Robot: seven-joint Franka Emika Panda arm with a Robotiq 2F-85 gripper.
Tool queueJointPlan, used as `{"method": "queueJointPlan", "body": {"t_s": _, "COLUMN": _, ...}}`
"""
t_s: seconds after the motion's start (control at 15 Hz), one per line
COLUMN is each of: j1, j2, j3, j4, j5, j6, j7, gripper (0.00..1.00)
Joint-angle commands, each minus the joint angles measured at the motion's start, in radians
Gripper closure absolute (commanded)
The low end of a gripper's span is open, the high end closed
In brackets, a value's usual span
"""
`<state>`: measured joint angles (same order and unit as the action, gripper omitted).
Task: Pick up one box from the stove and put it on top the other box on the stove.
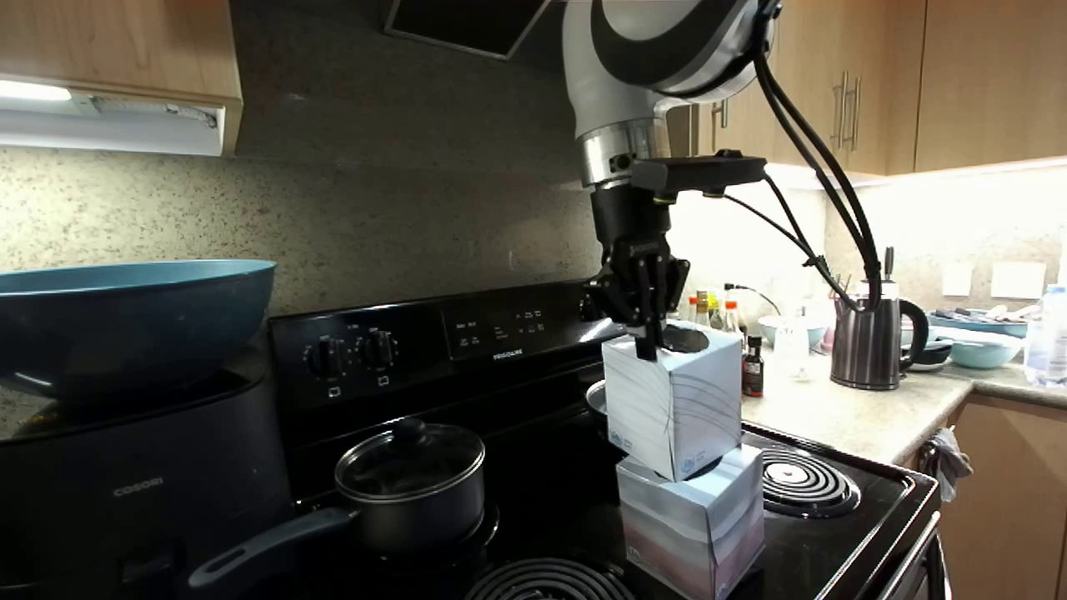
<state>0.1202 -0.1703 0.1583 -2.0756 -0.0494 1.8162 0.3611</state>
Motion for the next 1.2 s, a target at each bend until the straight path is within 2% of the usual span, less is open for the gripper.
{"method": "queueJointPlan", "body": {"t_s": 0.0, "j1": -0.008, "j2": -0.044, "j3": 0.006, "j4": -0.035, "j5": 0.0, "j6": -0.007, "j7": 0.067, "gripper": 0.92}}
{"method": "queueJointPlan", "body": {"t_s": 0.33, "j1": -0.013, "j2": -0.109, "j3": 0.031, "j4": -0.045, "j5": -0.056, "j6": -0.014, "j7": 0.212, "gripper": 0.92}}
{"method": "queueJointPlan", "body": {"t_s": 0.53, "j1": -0.014, "j2": -0.129, "j3": 0.045, "j4": -0.037, "j5": -0.074, "j6": -0.044, "j7": 0.247, "gripper": 0.92}}
{"method": "queueJointPlan", "body": {"t_s": 1.13, "j1": 0.003, "j2": -0.083, "j3": 0.011, "j4": -0.053, "j5": 0.039, "j6": -0.015, "j7": -0.01, "gripper": 0.92}}
